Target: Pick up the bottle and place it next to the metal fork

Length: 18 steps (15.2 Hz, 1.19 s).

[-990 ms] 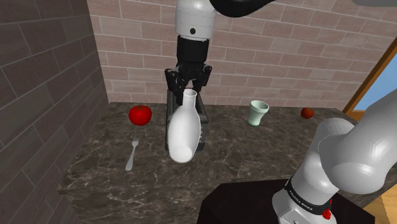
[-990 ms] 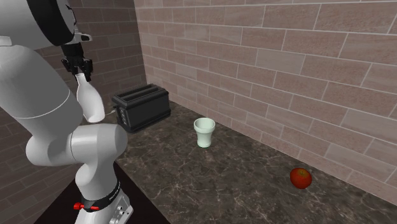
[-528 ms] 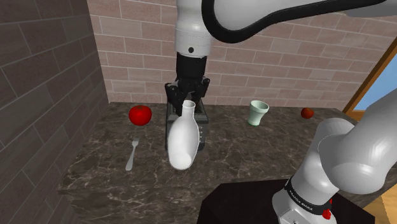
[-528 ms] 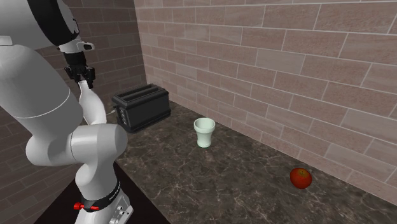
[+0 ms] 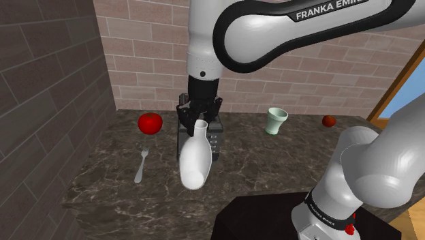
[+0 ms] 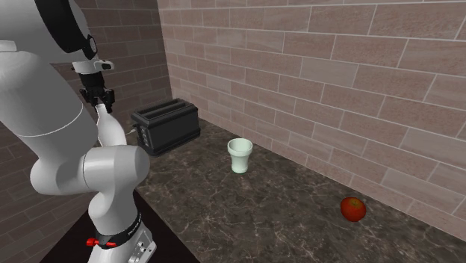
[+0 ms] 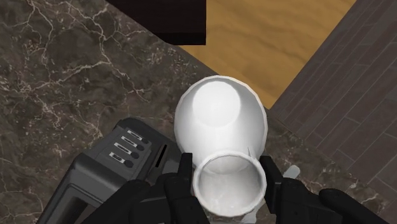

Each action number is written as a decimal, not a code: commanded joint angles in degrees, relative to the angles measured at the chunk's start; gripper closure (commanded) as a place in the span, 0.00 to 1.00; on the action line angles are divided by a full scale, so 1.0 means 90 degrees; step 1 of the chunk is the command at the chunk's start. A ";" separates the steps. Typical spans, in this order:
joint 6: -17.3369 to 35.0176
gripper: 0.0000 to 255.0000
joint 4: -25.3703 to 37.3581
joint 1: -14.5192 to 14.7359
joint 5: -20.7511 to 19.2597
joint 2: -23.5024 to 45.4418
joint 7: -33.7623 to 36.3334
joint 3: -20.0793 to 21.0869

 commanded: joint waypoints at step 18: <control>0.0594 0.00 -0.0412 0.0002 -0.0010 0.0178 0.0019 0.0045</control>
